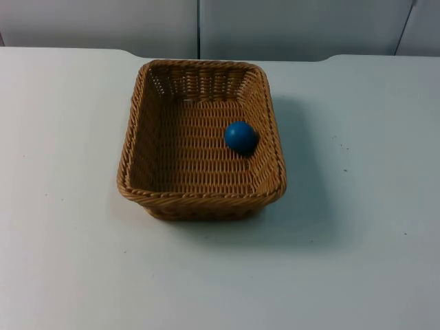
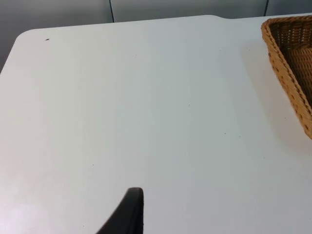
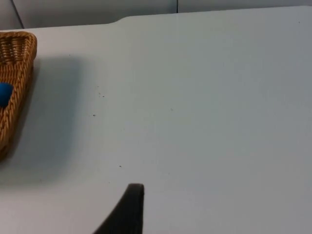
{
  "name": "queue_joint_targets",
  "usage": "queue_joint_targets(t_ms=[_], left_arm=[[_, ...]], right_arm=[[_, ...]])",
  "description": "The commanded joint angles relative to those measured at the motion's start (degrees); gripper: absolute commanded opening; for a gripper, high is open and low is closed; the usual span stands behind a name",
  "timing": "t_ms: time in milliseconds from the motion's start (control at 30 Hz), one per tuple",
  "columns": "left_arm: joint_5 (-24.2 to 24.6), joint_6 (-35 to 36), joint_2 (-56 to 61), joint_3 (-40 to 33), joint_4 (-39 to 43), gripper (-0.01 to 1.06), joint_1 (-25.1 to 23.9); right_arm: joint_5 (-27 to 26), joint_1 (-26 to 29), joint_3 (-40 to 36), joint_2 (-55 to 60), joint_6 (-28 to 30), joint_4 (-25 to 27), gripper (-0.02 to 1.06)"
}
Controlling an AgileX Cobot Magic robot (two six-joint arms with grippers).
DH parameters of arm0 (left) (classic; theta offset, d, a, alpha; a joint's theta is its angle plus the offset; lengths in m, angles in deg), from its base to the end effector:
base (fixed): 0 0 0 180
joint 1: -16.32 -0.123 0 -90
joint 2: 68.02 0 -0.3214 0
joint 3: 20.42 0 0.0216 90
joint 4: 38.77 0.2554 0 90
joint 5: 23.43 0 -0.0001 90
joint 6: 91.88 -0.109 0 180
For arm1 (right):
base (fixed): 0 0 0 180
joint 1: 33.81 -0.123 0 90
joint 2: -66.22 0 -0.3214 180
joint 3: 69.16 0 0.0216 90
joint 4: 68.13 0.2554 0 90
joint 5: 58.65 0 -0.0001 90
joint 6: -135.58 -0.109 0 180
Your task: Pick up the basket with the left hand and place the ball into the basket with the right hand.
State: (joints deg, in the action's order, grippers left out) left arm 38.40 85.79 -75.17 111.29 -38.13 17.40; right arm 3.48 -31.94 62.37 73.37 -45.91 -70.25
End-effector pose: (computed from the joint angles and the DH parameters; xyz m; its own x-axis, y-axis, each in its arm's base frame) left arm -0.0240 0.0015 0.2756 -0.4571 0.0545 -0.8877 0.0311 0.9985 0.0453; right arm -0.0240 -0.0028 0.2743 -0.4646 0.0239 -0.8852 0.0656 0.9978 -0.0075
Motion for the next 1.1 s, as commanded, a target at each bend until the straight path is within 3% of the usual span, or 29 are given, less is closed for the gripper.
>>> queue_joint_targets(t_ms=[0, 1067], left_arm=[[-0.1, 0.39, 0.25, -0.38, -0.06, 1.05, -0.08], [-0.1, 1.09, 0.25, -0.38, 0.34, 1.05, -0.07]], right_arm=[[-0.35, 0.29, -0.52, -0.25, -0.05, -0.48, 1.05], [-0.35, 0.29, -0.52, -0.25, -0.05, -0.48, 1.05]])
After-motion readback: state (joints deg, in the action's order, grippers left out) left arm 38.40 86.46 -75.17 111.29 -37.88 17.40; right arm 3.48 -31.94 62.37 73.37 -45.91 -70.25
